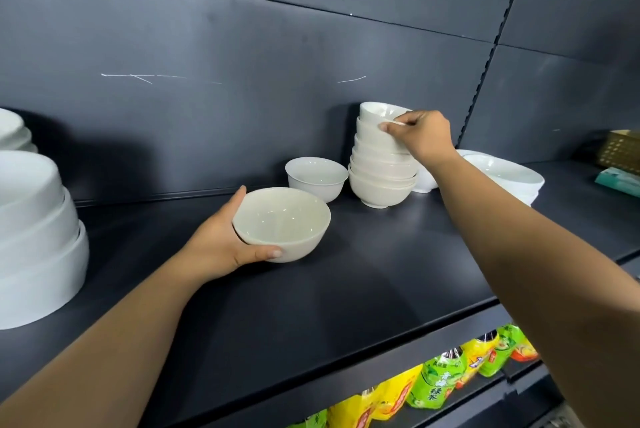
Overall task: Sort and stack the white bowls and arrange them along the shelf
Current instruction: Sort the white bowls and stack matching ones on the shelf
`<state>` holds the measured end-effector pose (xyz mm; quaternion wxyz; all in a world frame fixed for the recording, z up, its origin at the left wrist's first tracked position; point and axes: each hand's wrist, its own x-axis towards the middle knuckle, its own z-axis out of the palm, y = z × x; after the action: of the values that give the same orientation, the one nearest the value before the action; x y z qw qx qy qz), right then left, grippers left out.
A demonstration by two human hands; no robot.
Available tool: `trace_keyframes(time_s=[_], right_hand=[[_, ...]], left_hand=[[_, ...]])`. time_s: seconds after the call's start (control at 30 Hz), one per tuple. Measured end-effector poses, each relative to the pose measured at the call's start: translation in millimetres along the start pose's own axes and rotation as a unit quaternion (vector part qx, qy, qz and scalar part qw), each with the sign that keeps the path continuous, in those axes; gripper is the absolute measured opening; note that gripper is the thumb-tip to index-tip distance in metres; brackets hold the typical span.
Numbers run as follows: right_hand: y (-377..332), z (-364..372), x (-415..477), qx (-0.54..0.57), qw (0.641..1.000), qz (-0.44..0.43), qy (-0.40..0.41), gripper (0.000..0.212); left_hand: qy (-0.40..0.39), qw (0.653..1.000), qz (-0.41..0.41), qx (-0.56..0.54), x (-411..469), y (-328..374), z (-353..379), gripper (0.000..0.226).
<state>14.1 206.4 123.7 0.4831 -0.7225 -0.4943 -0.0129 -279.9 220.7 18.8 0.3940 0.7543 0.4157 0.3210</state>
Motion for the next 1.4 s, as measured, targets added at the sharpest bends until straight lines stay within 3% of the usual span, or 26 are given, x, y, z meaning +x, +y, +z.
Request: trace_keyframes(time_s=[0.1, 0.33, 0.43, 0.5, 0.6, 0.67, 0.73, 0.8, 0.93, 1.1, 1.17, 1.27, 1.4], right_hand=[[1.4, -0.5, -1.5, 0.008, 1.000, -0.004, -0.015, 0.031], [18.3, -4.7, -11.1, 0.048, 0.999, 0.003, -0.001, 0.078], [16.7, -0.4, -32.2, 0.058, 0.996, 0.004, 0.063, 0.073], [9.7, 12.6, -61.9, 0.078, 0.988, -0.090, 0.100, 0.062], [1.9, 46.0, -110.8, 0.085, 0.983, -0.160, -0.030, 0.049], [2.6, 61.2, -131.6, 0.110, 0.976, -0.075, -0.173, 0.045], [3.0, 69.5, -140.0, 0.209, 0.927, 0.021, -0.310, 0.049], [-0.8, 70.7, -140.2, 0.297, 0.876, 0.051, -0.377, 0.054], [-22.1, 67.2, -135.0, 0.335, 0.840, -0.027, -0.427, 0.051], [-80.3, 66.0, -126.8, 0.388, 0.823, -0.099, -0.403, 0.045], [-109.2, 68.9, -121.7, 0.409, 0.809, -0.127, -0.403, 0.052], [-156.7, 83.7, -114.5, 0.424, 0.795, -0.152, -0.406, 0.052], [-219.7, 117.8, -114.5, 0.427, 0.783, -0.172, -0.418, 0.034]], left_hand=[[-0.005, 1.000, -0.006, 0.010, 0.1, -0.8, -0.5, 0.132], [0.004, 1.000, -0.016, 0.012, -3.7, 5.5, 0.5, 0.144], [0.009, 1.000, -0.021, 0.001, -3.9, 5.9, 0.7, 0.135], [0.022, 0.999, -0.023, -0.003, -3.1, 5.3, 2.0, 0.116], [0.043, 0.998, -0.039, -0.020, -4.8, 3.3, 1.9, 0.106], [0.047, 0.997, -0.046, -0.042, -7.5, 4.4, 0.9, 0.104], [0.054, 0.995, -0.056, -0.062, -12.2, 5.7, 0.5, 0.108], [0.063, 0.993, -0.063, -0.079, -21.1, 9.4, -0.8, 0.122], [0.108, 0.983, -0.038, -0.141, -43.1, 19.6, -15.3, 0.135], [0.191, 0.968, -0.014, -0.159, -66.6, 38.8, -60.6, 0.135], [0.227, 0.965, 0.004, -0.131, -71.2, 52.0, -83.1, 0.128], [0.269, 0.960, 0.043, -0.071, -76.3, 66.6, -131.8, 0.097], [0.258, 0.963, 0.073, -0.024, -80.7, 59.8, -208.9, 0.098]])
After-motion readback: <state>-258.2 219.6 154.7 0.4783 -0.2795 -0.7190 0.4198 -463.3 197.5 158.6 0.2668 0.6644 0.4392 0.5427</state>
